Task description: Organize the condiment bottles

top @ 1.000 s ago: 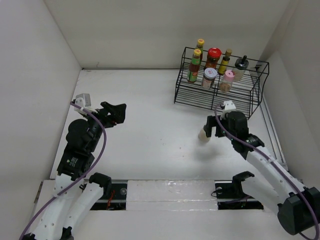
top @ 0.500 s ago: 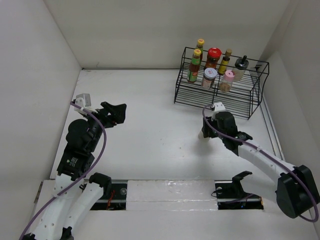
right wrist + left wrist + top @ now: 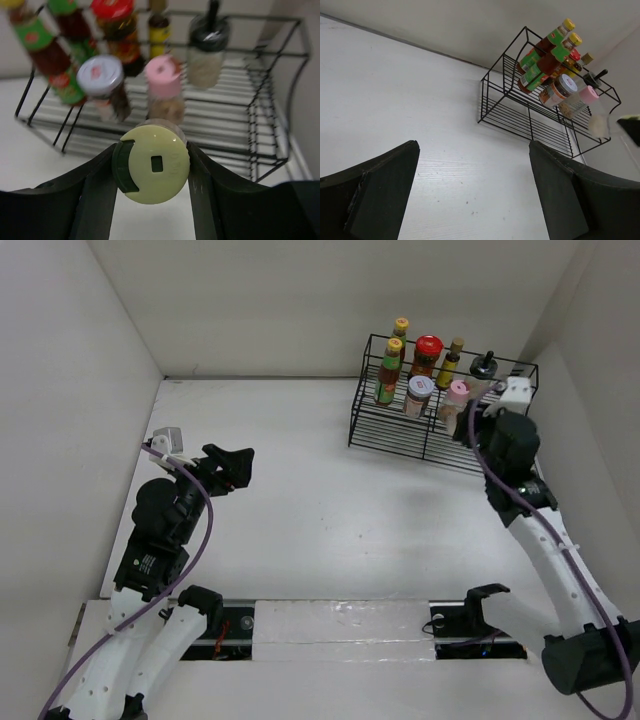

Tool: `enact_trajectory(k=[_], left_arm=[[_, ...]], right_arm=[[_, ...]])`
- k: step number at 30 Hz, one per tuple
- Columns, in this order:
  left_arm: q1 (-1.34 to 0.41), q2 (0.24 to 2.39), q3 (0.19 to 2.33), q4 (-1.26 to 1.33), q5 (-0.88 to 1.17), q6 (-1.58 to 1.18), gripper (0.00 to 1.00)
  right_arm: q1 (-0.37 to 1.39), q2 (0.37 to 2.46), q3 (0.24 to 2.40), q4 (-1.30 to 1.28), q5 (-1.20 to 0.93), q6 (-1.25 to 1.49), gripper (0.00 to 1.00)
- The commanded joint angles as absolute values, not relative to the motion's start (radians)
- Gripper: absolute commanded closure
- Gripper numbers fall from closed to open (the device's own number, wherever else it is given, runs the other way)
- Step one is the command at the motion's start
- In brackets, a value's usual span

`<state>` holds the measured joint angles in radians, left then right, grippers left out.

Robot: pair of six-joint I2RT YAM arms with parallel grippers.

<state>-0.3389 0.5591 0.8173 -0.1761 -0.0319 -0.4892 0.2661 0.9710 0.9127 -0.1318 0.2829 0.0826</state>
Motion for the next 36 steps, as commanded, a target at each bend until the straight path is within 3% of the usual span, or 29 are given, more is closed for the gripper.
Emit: enact_trajectory(k=[1, 7, 18, 19, 24, 27, 30, 36], left_arm=[[-0.336, 0.551, 0.815, -0.133, -0.028, -0.477, 0.13], [-0.336, 0.56, 0.815, -0.133, -0.028, -0.477, 0.13], [-0.336, 0.571, 0.815, -0.133, -0.028, -0.477, 0.11], [-0.336, 0.58, 0.815, -0.133, -0.028, -0.477, 0.11], [-0.336, 0.58, 0.815, -0.133, -0.028, -0.477, 0.1], [-0.336, 0.589, 0.824, -0.133, -0.028, -0.477, 0.09], [-0.336, 0.589, 0.824, -0.133, -0.037, -0.477, 0.06], [-0.336, 0.589, 0.824, -0.143, -0.028, -0.468, 0.0]], right_arm=[[0.128, 1.003, 1.028, -0.088, 0.246, 0.057, 0.58], [-0.092, 1.164, 1.173, -0.083, 0.037, 0.066, 0.58], [-0.172, 1.408, 1.209, -0.095, -0.025, 0.066, 0.52], [-0.172, 1.417, 1.209, -0.095, -0.025, 0.077, 0.49], [-0.172, 1.414, 1.209, -0.081, -0.034, 0.086, 0.16], [-0.172, 1.358, 1.209, -0.072, -0.025, 0.095, 0.06], [-0.172, 1.252, 1.198, -0.057, -0.025, 0.095, 0.0], [-0.039, 1.016, 1.134, 0.011, -0.115, 0.095, 0.0]])
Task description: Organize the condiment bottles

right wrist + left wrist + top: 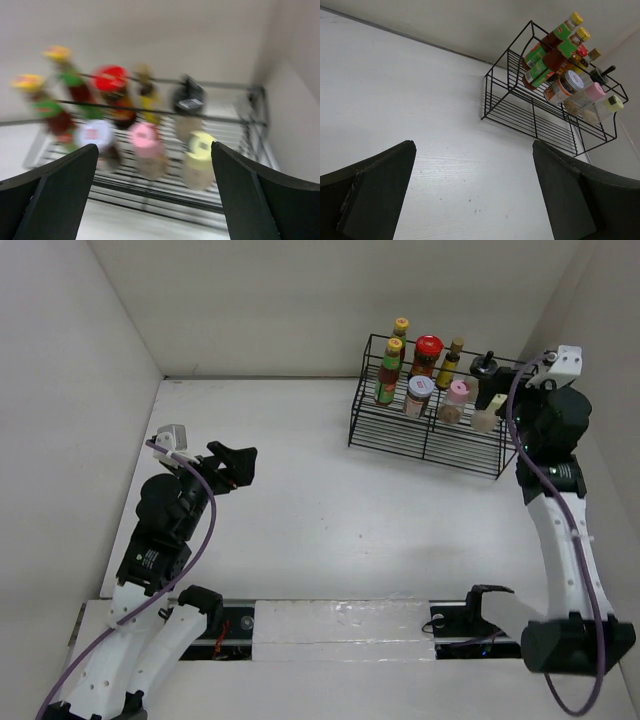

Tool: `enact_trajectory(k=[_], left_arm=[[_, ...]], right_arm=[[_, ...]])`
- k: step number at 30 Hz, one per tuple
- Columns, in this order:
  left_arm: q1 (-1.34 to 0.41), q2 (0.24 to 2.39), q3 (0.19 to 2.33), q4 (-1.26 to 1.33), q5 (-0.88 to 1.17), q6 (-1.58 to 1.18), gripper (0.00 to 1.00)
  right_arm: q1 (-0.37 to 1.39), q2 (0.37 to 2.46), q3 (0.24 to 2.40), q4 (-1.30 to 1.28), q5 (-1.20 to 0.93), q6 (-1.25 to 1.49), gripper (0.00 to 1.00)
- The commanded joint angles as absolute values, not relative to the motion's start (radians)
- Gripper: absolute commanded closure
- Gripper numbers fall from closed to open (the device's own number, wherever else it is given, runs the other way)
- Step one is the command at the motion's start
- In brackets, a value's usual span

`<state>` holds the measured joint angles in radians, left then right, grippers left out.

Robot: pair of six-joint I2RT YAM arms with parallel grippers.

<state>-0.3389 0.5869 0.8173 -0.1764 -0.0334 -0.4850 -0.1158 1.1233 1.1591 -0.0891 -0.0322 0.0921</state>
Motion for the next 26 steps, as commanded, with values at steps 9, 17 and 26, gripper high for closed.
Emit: enact_trajectory(k=[9, 17, 26], left_arm=[[-0.336, 0.571, 0.824, -0.143, -0.028, -0.468, 0.0], [-0.336, 0.561, 0.815, -0.123, 0.001, -0.477, 0.0], [-0.336, 0.542, 0.805, -0.112, 0.041, -0.477, 0.0]], right_arm=[[0.36, 1.009, 0.893, -0.001, -0.446, 0.013, 0.0], [0.661, 1.113, 0.537, 0.205, -0.2, 0.104, 0.0], [0.733, 1.247, 0.551, 0.259, -0.074, 0.126, 0.0]])
